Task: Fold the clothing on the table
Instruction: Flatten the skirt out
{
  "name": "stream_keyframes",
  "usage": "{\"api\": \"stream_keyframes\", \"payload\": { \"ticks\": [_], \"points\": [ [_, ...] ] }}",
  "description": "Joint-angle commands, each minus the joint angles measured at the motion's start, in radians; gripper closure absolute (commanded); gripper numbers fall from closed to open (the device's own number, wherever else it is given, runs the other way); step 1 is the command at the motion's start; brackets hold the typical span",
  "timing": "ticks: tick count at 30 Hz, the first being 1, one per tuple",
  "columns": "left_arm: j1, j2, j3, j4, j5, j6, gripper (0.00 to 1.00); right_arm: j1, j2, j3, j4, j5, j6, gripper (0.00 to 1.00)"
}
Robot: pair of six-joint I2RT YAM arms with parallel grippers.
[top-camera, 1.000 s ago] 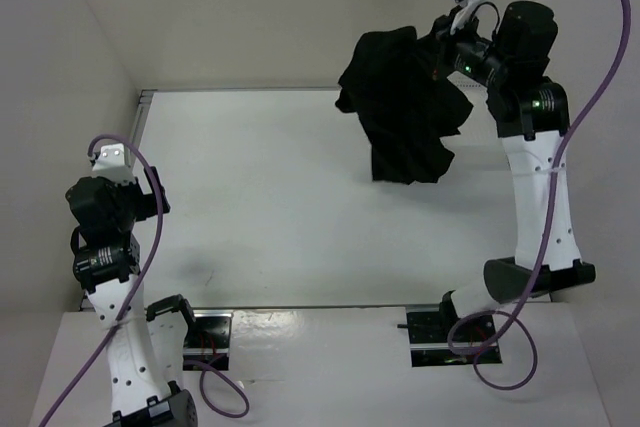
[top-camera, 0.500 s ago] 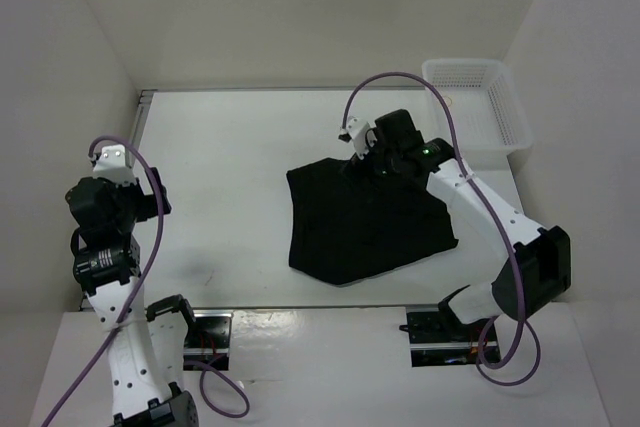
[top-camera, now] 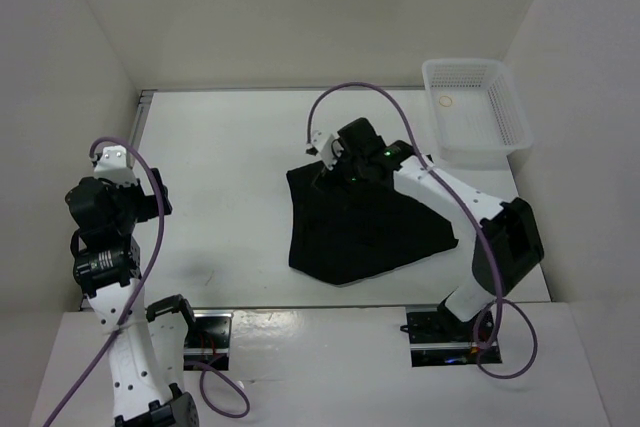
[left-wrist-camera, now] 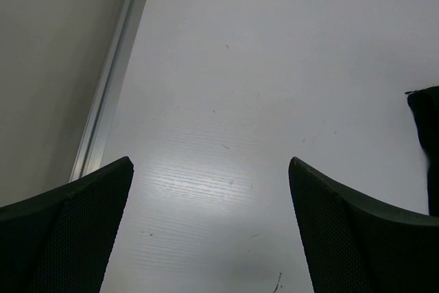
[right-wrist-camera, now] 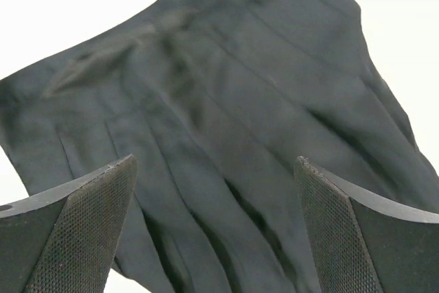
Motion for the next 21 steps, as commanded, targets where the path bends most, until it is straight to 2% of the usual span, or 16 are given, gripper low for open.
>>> {"api": "stream_keyframes", "payload": {
  "ticks": [1,4,6,12,21],
  "points": [
    [-0.003,0.000,0.033,0.016,0.017,0.024,0.00,0.019,0.085,0.120,0.061,0.016,-0.041,0.01],
    [-0.003,0.000,0.033,0.016,0.007,0.024,0.00,0.053,0.207,0.227,0.070,0.053,-0.101,0.03],
    [-0.003,0.000,0.033,0.016,0.007,0.024,0.00,0.068,0.253,0.261,0.079,0.082,-0.133,0.07],
    [-0.003,0.018,0.033,0.016,0.007,0.024,0.00,0.078,0.399,0.368,0.124,0.107,-0.254,0.08],
    [-0.003,0.027,0.033,0.016,-0.003,0.024,0.00,0.087,0.576,0.499,0.087,0.046,-0.279,0.12]
  ]
}}
